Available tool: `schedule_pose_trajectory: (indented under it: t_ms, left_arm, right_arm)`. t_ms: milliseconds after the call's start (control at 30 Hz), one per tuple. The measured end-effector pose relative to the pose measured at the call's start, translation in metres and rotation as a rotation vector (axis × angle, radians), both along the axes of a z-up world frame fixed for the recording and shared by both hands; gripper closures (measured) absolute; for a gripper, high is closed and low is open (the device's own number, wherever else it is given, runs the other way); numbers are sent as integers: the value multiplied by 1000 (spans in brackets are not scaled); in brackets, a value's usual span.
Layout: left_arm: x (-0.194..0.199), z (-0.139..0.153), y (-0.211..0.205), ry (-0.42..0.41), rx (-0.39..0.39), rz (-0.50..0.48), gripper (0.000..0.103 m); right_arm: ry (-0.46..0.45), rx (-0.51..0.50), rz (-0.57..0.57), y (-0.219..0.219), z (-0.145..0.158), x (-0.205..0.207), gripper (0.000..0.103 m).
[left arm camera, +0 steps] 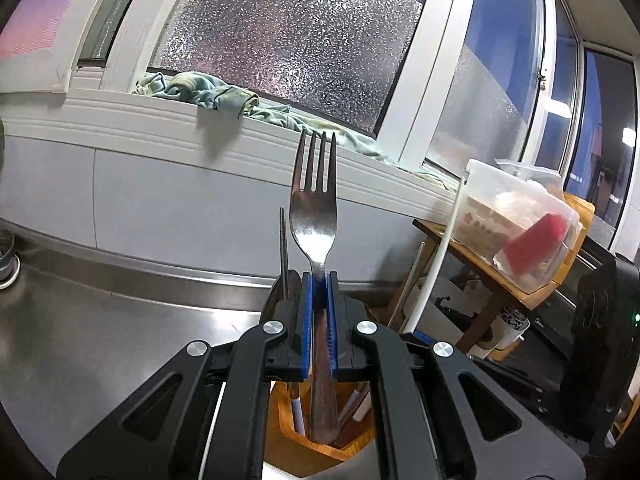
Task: Organize utensils
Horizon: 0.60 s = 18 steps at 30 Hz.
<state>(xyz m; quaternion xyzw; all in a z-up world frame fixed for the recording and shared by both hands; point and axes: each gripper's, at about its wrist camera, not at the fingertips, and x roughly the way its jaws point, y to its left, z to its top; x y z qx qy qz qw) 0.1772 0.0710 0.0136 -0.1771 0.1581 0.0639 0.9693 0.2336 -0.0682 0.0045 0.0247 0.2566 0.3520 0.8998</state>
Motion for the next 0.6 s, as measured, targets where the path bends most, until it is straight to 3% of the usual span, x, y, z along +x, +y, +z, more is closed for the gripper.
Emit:
schedule_pose_trajectory:
  t_ms: [233, 600]
  left_arm:
    - [7, -2, -6, 9, 25, -6, 98]
    - [-12, -40, -8, 74, 2, -80, 98]
  right_arm:
    - [11, 13, -6, -2, -2, 1, 97]
    - [32, 4, 33, -4, -12, 2, 96]
